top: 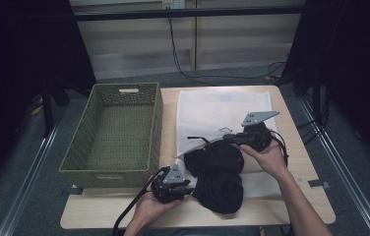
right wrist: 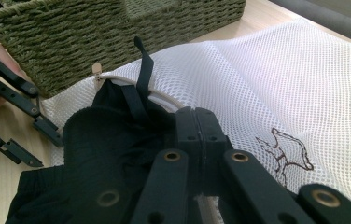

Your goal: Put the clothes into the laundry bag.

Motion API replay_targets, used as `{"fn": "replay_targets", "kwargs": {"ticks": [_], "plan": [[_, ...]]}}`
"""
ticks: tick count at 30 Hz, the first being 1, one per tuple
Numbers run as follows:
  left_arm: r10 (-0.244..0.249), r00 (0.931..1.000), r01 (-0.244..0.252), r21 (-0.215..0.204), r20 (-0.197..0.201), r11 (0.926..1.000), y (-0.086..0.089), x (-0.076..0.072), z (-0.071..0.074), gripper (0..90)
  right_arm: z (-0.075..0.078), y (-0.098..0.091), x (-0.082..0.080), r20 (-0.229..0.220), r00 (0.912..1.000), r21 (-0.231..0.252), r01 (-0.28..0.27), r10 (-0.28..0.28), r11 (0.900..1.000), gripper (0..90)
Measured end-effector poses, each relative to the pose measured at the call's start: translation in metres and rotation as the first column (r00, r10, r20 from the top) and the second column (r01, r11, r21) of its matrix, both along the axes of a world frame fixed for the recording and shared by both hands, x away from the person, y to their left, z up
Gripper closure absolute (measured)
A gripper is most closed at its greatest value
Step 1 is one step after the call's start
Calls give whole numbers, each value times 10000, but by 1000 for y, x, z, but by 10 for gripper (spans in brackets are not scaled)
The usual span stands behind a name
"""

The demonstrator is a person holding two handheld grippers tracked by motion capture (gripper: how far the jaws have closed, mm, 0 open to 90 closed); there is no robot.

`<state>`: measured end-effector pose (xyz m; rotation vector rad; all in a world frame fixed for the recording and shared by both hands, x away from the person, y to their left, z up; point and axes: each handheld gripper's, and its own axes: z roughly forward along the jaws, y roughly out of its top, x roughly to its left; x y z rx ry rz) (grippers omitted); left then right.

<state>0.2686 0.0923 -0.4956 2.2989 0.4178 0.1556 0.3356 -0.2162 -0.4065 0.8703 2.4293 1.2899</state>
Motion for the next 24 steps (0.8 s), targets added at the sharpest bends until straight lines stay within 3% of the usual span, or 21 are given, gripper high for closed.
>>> {"fn": "replay_targets", "kwargs": {"ticks": [3,9,11,12,16,20,23,24], "plan": [[-150,9998,148,244,92,9996,-2,-1,-3,607,-2,0,0,-107,9999,-2,-28,28,10000,900],[-136,9999,135,134,77,9998,-3,1,-4,599,-3,2,-1,-153,9999,-47,-60,59,10000,900],[62,9999,-65,306,95,9995,-3,1,-3,719,-6,3,-2,-310,9995,-68,-109,107,9999,900],[133,9998,-136,184,144,9997,-3,1,-3,719,-6,3,-2,-310,9995,-68,-109,107,9999,900],[327,9985,-339,263,449,9991,-6,-2,-4,857,-16,6,-7,-568,9981,-246,-233,219,9994,899],[367,9990,-374,257,256,9990,-6,0,-4,885,-22,7,-10,-727,9971,-393,-270,241,9989,882],[442,9988,-449,317,218,9985,-6,0,-3,895,-22,6,-13,-820,9965,-347,-208,179,9992,794],[458,9986,-465,258,264,9986,-7,0,-3,896,-20,5,-15,-704,9974,-339,-194,170,9992,724]]}}
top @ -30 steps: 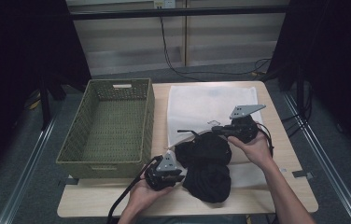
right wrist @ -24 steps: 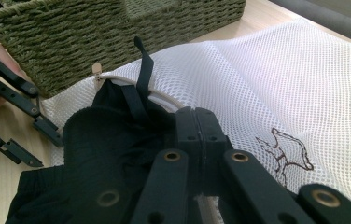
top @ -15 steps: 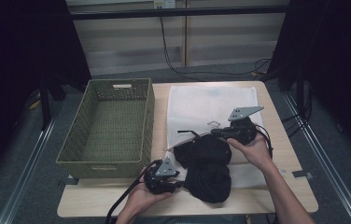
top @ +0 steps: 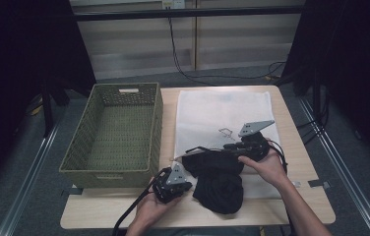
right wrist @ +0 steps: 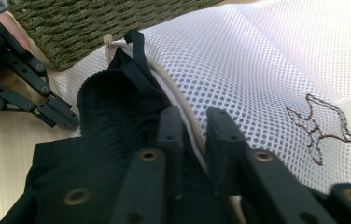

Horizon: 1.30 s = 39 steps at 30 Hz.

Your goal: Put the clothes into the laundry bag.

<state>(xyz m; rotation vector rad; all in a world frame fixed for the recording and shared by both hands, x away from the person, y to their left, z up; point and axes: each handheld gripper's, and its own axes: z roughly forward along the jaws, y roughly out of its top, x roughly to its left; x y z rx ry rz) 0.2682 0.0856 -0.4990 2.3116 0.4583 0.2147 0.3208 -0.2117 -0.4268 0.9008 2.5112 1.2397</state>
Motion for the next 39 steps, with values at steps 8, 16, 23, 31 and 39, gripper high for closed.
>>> {"fn": "replay_targets", "kwargs": {"ticks": [8,16,23,31,39], "plan": [[56,10000,-55,112,-76,9999,0,0,1,898,12,-3,-20,301,9994,477,-206,192,9987,510],[76,9999,-76,-31,-114,10000,0,1,0,898,6,11,-53,148,9954,267,-947,943,9951,391],[96,9998,-96,2,-171,10000,0,1,0,898,-7,19,-74,-360,9834,251,-1767,1776,9839,415],[47,9998,-46,34,-188,10000,1,2,1,898,-37,29,-78,-1004,9705,-360,-2236,2191,9740,274],[136,9998,-137,-26,-167,9999,0,1,0,897,-58,47,-82,-1368,9579,-1424,-2712,2525,9519,271]]}}
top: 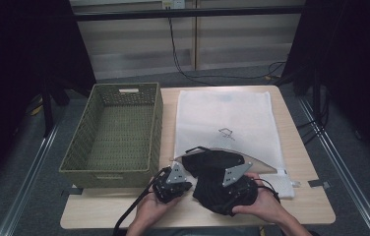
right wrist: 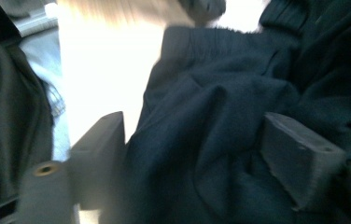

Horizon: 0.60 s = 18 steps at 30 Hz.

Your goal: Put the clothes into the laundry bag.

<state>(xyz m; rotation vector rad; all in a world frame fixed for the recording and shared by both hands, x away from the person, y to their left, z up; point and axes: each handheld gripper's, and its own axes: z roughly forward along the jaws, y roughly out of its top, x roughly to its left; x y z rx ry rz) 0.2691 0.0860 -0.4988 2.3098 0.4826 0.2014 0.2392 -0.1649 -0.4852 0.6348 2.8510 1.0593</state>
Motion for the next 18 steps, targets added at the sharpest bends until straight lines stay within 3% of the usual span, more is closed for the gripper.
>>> {"fn": "replay_targets", "kwargs": {"ticks": [2,3,4,5,6,7,8,12,13,14,18], "plan": [[33,10000,-33,-66,20,10000,0,0,-1,898,-1,1,-1,-36,10000,-166,44,-44,9999,293],[25,10000,-25,8,-28,10000,1,0,0,898,-2,2,-1,191,9998,-297,17,-11,9996,355],[34,10000,-34,-17,-35,10000,1,0,0,898,-2,2,-1,369,9993,-336,107,-95,9994,448],[32,10000,-32,-117,-69,9999,1,0,-1,898,-1,0,2,386,9991,-384,171,-156,9991,599],[30,10000,-30,-88,-43,10000,1,0,-1,898,-1,0,2,386,9991,-384,171,-156,9991,599],[-21,10000,21,-44,-34,10000,1,0,-1,898,-1,-3,5,373,9987,-428,363,-347,9984,770],[-21,10000,21,-44,-34,10000,1,0,-1,898,-1,-5,7,326,9987,-370,410,-398,9985,827],[-52,10000,52,-75,-21,10000,2,0,-1,897,2,-6,11,200,9983,-328,547,-541,9980,873],[-13,10000,12,-213,-28,9998,2,-1,-1,898,3,-5,12,309,9981,-329,547,-537,9980,876],[-147,9999,147,5,22,9999,3,0,-1,898,5,-4,13,340,9973,-300,660,-649,9974,877],[-101,9999,101,-141,6,9998,2,0,-1,898,12,-3,21,474,9932,-36,1069,-1066,9943,880]]}}
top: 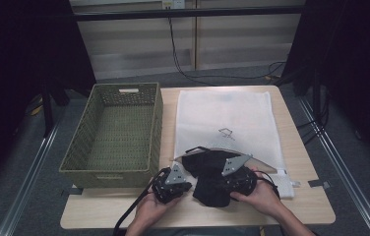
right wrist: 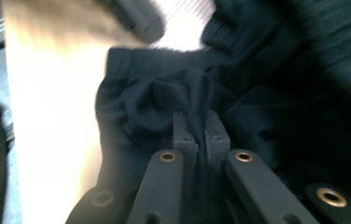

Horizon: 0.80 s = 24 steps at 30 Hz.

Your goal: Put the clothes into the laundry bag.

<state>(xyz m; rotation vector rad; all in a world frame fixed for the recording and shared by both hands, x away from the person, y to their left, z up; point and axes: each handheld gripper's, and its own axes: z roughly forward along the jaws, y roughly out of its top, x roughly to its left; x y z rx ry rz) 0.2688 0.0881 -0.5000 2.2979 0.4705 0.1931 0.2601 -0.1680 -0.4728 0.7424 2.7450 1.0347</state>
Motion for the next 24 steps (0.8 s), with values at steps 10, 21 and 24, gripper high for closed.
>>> {"fn": "replay_targets", "kwargs": {"ticks": [10,21,24], "plan": [[-87,10000,87,26,6,10000,1,0,0,899,2,4,26,216,9978,-57,625,-624,9980,880],[-118,9999,118,-15,-8,9999,2,-2,0,900,0,11,42,171,9960,143,873,-876,9961,880],[-111,9999,111,-17,-14,9999,2,-2,0,900,0,11,44,178,9952,157,964,-967,9952,881]]}}
